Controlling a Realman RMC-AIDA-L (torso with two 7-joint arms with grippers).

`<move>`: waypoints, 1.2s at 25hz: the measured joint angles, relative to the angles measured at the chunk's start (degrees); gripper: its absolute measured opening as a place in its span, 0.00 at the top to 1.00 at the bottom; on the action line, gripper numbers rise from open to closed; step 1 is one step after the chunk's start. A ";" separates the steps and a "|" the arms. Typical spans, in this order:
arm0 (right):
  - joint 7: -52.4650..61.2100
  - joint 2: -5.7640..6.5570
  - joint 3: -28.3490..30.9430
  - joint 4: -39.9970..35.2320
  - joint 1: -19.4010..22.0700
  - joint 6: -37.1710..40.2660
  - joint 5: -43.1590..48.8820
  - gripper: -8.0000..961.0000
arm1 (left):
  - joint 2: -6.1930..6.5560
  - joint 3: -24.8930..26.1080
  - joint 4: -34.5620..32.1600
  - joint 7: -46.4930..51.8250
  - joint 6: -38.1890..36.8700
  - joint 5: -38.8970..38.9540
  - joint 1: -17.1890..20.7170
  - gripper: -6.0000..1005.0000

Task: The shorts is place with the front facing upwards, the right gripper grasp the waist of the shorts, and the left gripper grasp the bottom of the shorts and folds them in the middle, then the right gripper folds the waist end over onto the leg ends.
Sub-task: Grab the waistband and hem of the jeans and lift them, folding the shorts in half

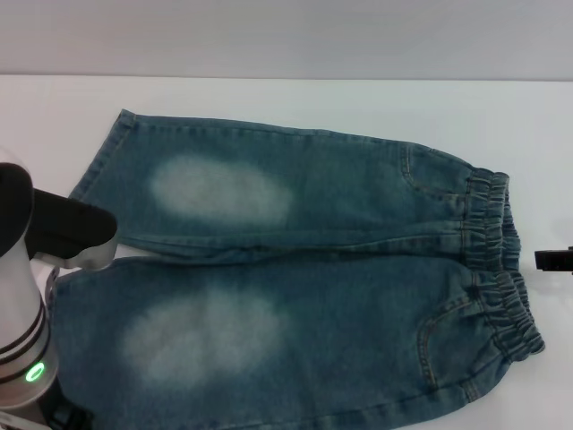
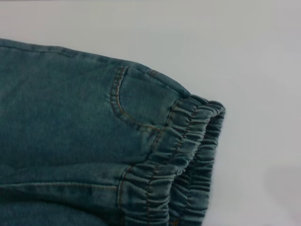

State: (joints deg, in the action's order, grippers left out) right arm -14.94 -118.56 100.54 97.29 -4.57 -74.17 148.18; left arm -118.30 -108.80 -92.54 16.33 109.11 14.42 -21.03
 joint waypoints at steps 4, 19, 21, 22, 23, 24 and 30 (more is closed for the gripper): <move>0.00 0.00 0.00 0.00 0.00 -0.01 0.00 0.40 | -0.16 -0.31 0.17 -0.08 0.11 0.13 -0.10 0.40; 0.00 0.00 0.09 0.00 0.00 -0.01 0.00 0.40 | 0.15 -0.51 0.18 0.07 0.55 1.13 -1.32 0.40; 0.00 0.00 0.08 0.00 0.00 -0.01 0.00 0.40 | 0.22 -0.39 0.18 -0.06 0.51 0.92 -1.33 0.40; 0.00 0.00 0.09 0.00 0.00 0.00 0.00 0.40 | 0.25 -0.36 0.20 -0.16 0.43 0.66 -1.28 0.40; 0.00 0.00 0.10 0.00 0.01 -0.01 0.00 0.40 | 0.27 -0.33 0.24 -0.25 0.37 0.21 -1.22 0.40; 0.00 0.00 0.13 0.00 0.03 -0.01 0.00 0.40 | 0.27 -0.31 0.27 -0.27 0.36 -0.25 -1.16 0.40; 0.01 0.00 0.05 0.00 0.02 -0.02 0.00 0.40 | 0.17 -0.21 0.90 -0.31 0.38 -1.28 -0.76 0.40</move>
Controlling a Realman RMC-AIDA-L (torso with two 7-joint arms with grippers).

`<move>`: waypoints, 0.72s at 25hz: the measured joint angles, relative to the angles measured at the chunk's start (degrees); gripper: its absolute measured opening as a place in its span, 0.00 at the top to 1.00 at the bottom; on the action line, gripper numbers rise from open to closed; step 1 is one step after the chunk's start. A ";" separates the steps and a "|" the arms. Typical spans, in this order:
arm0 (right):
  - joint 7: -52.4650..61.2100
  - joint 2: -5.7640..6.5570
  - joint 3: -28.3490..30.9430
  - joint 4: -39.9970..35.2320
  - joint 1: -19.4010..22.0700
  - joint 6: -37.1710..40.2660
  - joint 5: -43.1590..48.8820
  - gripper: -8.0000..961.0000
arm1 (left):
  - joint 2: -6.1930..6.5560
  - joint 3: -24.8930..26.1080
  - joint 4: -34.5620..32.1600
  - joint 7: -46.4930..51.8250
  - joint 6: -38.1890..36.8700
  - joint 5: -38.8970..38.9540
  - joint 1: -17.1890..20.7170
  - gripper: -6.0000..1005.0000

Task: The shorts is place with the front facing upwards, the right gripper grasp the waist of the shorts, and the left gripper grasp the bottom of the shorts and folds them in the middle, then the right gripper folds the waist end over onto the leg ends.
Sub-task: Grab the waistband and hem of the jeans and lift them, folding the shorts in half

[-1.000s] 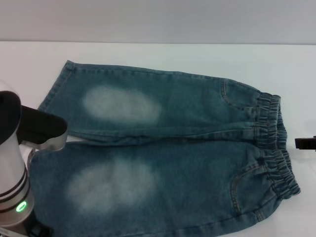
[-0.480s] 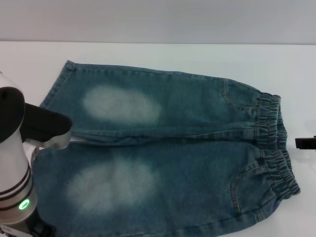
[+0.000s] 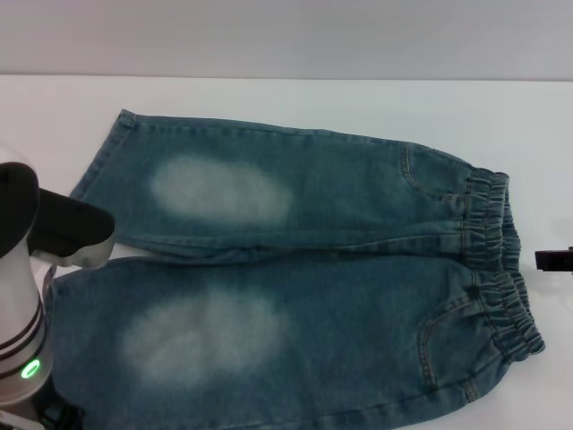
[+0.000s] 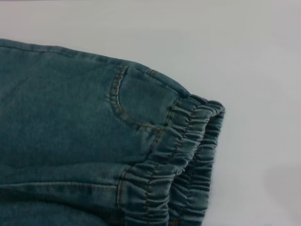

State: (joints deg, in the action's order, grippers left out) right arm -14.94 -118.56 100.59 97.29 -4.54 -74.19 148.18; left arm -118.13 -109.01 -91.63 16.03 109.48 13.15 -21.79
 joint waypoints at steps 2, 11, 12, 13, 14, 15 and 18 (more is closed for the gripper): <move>0.00 0.00 -0.04 0.00 -0.02 -0.01 0.00 0.40 | -0.07 -0.06 0.63 -0.08 -0.10 0.13 0.10 0.40; 0.00 0.00 -0.05 0.00 -0.12 -0.02 0.00 0.41 | -0.14 -0.44 1.15 -0.55 -0.20 2.08 0.01 0.40; 0.00 0.00 -0.05 0.00 -0.12 -0.01 0.00 0.41 | -0.16 -0.47 1.17 -0.56 -0.11 2.18 -0.09 0.40; 0.00 0.00 -0.04 0.00 -0.12 -0.01 0.00 0.41 | -0.19 -0.53 1.19 -0.57 -0.01 2.30 -0.21 0.40; 0.00 0.00 -0.05 0.00 -0.12 0.00 0.00 0.41 | -0.19 -0.53 1.19 -0.57 -0.01 2.30 -0.21 0.40; 0.00 0.00 -0.05 0.00 -0.12 0.00 0.00 0.41 | -0.26 -0.68 1.20 -0.70 0.07 2.73 -0.41 0.40; 0.00 0.00 -0.05 0.00 -0.11 0.00 0.00 0.42 | -0.29 -0.86 1.19 -1.03 0.17 3.38 -0.69 0.40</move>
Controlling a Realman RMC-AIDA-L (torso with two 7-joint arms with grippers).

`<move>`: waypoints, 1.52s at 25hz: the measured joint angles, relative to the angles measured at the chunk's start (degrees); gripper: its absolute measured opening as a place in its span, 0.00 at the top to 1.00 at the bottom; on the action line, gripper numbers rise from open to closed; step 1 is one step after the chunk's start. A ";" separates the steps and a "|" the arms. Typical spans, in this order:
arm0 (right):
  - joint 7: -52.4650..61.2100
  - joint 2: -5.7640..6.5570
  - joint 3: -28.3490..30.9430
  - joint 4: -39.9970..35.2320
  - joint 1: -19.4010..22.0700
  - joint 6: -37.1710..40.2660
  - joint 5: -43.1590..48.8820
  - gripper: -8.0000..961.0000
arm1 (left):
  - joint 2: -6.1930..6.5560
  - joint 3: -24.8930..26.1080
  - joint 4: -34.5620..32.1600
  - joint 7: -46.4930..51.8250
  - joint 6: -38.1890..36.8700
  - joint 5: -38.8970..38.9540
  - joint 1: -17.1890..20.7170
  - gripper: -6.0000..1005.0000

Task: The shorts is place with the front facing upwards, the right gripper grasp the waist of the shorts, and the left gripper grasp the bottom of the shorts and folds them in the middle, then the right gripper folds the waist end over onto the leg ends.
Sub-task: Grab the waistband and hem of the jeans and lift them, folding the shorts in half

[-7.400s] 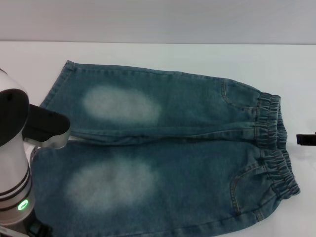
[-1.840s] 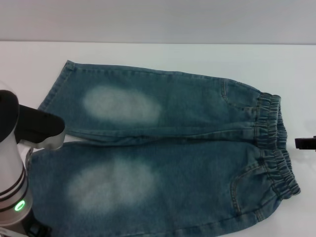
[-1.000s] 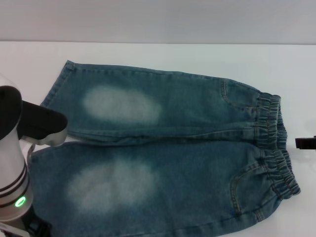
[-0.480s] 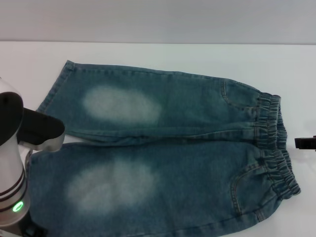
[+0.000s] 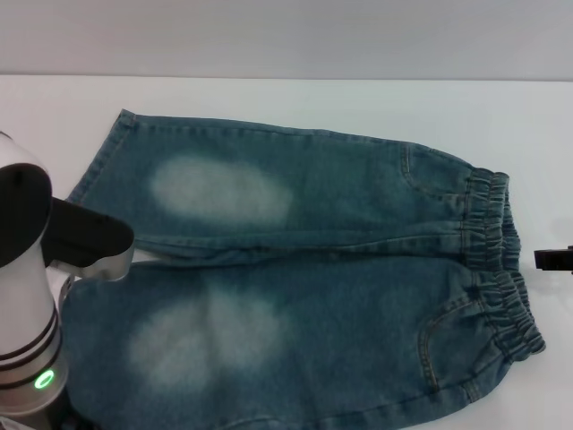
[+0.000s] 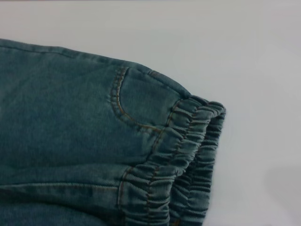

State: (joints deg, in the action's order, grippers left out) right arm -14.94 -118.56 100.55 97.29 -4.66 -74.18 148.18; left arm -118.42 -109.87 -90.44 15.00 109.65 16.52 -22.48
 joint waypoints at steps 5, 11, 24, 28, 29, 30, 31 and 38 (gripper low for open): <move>0.00 0.00 0.01 0.00 0.00 -0.01 0.00 0.42 | 0.14 1.43 -0.04 -1.27 0.33 0.86 -0.22 0.53; 0.00 0.00 0.14 0.00 0.05 -0.04 0.00 0.43 | 0.18 1.67 -0.15 -2.33 0.34 1.02 -0.51 0.68; -0.04 0.00 0.45 0.33 0.24 -0.09 0.00 0.44 | 0.36 2.11 -2.22 -2.57 0.26 0.13 -0.35 0.97; -0.06 -0.04 0.73 0.40 0.27 -0.09 0.00 0.45 | 0.38 2.95 -3.65 -2.57 -0.59 -1.49 -0.44 0.97; -0.06 -0.06 0.77 0.41 0.27 -0.09 0.00 0.45 | 0.38 3.49 -4.43 -2.57 -1.25 -1.84 -0.34 0.97; -0.07 -0.09 0.87 0.42 0.27 -0.09 0.00 0.45 | 0.38 3.86 -4.85 -2.57 -1.64 -2.01 -0.23 0.97; -0.08 -0.11 0.98 0.42 0.27 -0.07 0.00 0.45 | 0.38 4.31 -5.29 -2.57 -2.12 -2.15 -0.09 0.97; 0.19 -0.32 1.53 0.19 0.64 0.35 -0.46 0.46 | 0.39 6.75 -6.74 -2.79 -5.67 -2.70 0.36 0.97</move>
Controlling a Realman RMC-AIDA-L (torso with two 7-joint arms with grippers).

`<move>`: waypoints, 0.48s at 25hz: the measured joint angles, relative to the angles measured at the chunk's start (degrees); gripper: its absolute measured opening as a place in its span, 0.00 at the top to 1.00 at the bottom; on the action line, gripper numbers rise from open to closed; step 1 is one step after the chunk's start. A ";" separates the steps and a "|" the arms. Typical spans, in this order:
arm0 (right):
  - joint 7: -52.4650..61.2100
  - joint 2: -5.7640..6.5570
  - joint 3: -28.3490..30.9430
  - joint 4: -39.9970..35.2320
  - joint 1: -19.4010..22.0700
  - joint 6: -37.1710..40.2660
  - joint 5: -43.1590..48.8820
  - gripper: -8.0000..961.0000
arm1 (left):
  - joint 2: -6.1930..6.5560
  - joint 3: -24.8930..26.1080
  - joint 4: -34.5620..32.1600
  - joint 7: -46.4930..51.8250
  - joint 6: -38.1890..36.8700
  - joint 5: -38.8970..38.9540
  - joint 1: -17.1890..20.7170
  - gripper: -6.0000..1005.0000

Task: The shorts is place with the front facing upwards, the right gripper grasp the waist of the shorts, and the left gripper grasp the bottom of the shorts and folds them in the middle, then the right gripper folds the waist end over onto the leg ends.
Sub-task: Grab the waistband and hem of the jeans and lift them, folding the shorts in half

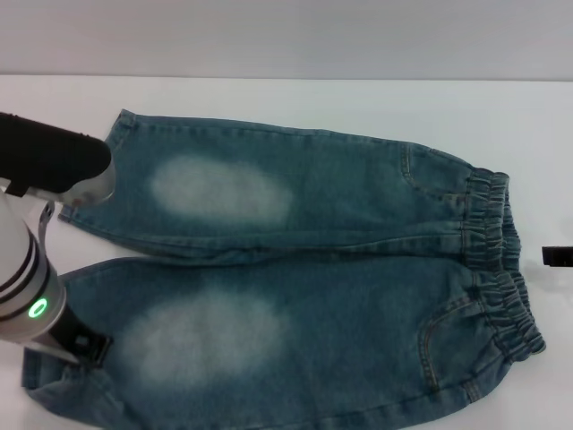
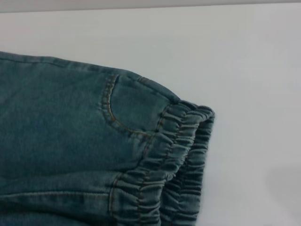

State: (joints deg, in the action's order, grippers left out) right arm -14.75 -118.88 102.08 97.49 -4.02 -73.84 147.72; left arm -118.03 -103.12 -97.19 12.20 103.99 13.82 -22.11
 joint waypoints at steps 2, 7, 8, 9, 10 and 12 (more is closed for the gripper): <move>0.20 -0.07 -0.22 -0.66 0.17 0.07 -0.07 0.46 | 0.03 0.35 -0.08 -0.11 -1.24 -0.02 -0.30 0.97; 0.24 -0.12 -0.44 -2.21 0.51 -0.44 -0.84 0.46 | -0.02 0.95 0.01 -0.64 -2.20 -0.03 -0.71 0.97; 0.25 -0.12 -0.52 -2.40 0.70 -0.62 -1.59 0.46 | -0.02 1.07 0.04 -0.74 -2.20 -0.03 -0.82 0.97; 0.26 -0.12 -0.61 -2.53 0.94 -0.76 -2.32 0.46 | -0.01 1.21 0.13 -0.83 -2.20 -0.03 -0.95 0.97; 0.28 -0.13 -0.74 -2.52 1.22 -0.94 -3.13 0.47 | 0.00 1.35 0.25 -0.91 -2.21 -0.03 -1.07 0.97; 0.34 -0.13 -0.92 -2.54 1.52 -1.17 -4.52 0.47 | 0.02 1.49 0.37 -0.98 -2.29 -0.03 -1.13 0.97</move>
State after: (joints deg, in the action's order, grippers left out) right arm -14.41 -119.01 101.16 94.94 -2.50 -75.00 143.20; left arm -118.01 -101.63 -96.82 11.22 101.70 13.79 -23.24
